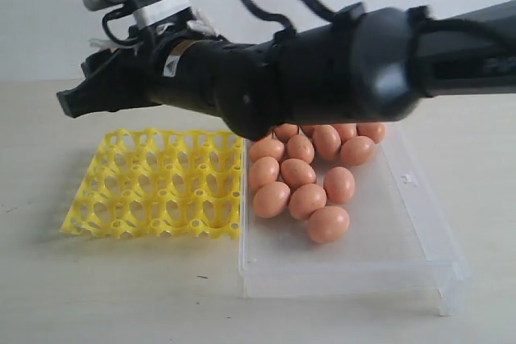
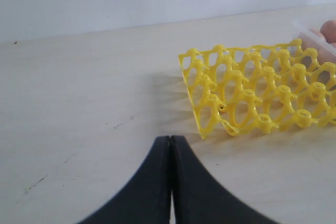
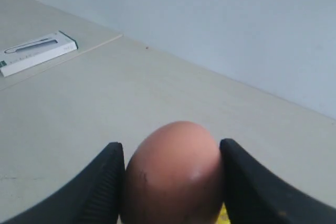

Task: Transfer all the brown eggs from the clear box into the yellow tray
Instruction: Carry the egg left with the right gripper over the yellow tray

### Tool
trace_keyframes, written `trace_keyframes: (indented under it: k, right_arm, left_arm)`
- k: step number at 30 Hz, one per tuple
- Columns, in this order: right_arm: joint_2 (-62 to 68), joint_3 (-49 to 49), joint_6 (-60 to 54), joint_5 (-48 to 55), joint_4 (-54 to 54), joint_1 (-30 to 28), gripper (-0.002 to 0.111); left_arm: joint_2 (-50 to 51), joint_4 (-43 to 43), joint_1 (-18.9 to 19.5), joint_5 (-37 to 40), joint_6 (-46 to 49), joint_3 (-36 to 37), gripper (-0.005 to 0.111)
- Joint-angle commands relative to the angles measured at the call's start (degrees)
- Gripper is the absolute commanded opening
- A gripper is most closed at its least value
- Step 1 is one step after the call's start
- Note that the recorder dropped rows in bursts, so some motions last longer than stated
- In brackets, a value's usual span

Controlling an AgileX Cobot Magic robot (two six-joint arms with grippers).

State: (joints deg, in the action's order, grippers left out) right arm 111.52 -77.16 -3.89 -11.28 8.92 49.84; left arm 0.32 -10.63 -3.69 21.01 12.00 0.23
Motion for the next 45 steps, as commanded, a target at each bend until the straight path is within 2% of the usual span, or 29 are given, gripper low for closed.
trace_keyframes:
  k: [1, 7, 12, 21, 45]
  right_arm:
    - [9.18, -11.45, 6.06, 6.31, -5.03, -0.19, 0.0]
    - [21.28, -27.7, 9.52, 20.95, -5.62, -1.99, 0.0]
    - [27.51, -36.78, 9.77, 28.83, -5.62, -3.22, 0.0]
    - [30.44, -41.15, 9.77, 27.43, -4.54, -4.27, 0.0]
    - [33.4, -41.68, 11.48, 20.15, -2.86, -4.94, 0.0]
  left_arm:
    - [-0.32, -0.32, -0.25, -0.56, -0.01, -0.23, 0.0]
    - [-0.32, -0.32, -0.25, -0.56, -0.01, -0.23, 0.0]
    - [-0.32, -0.32, -0.25, -0.56, -0.01, -0.23, 0.0]
    - [-0.32, -0.32, -0.25, -0.56, -0.01, -0.23, 0.0]
    - [-0.32, -0.32, -0.25, -0.56, -0.01, -0.23, 0.0]
